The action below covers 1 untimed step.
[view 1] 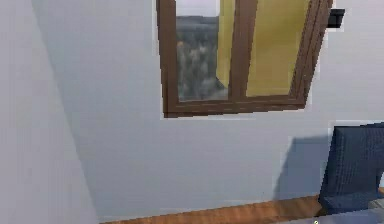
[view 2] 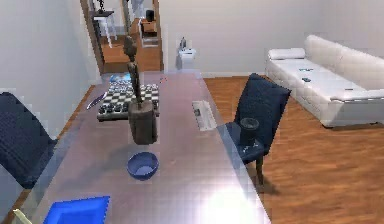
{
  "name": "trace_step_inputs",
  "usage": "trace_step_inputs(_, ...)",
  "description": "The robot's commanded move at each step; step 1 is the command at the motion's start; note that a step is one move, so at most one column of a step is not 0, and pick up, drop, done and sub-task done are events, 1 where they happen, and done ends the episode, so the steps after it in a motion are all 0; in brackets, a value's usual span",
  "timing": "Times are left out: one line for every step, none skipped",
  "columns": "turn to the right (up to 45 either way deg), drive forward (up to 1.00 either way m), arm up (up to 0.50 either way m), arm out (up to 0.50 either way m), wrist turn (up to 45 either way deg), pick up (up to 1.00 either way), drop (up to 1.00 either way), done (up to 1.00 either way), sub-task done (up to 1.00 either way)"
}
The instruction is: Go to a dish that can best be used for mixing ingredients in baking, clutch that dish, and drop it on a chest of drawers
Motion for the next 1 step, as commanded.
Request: trace_step_inputs(-39.0,0.0,0.0,0.0,0.0,0.0,0.0,0.0,0.0)
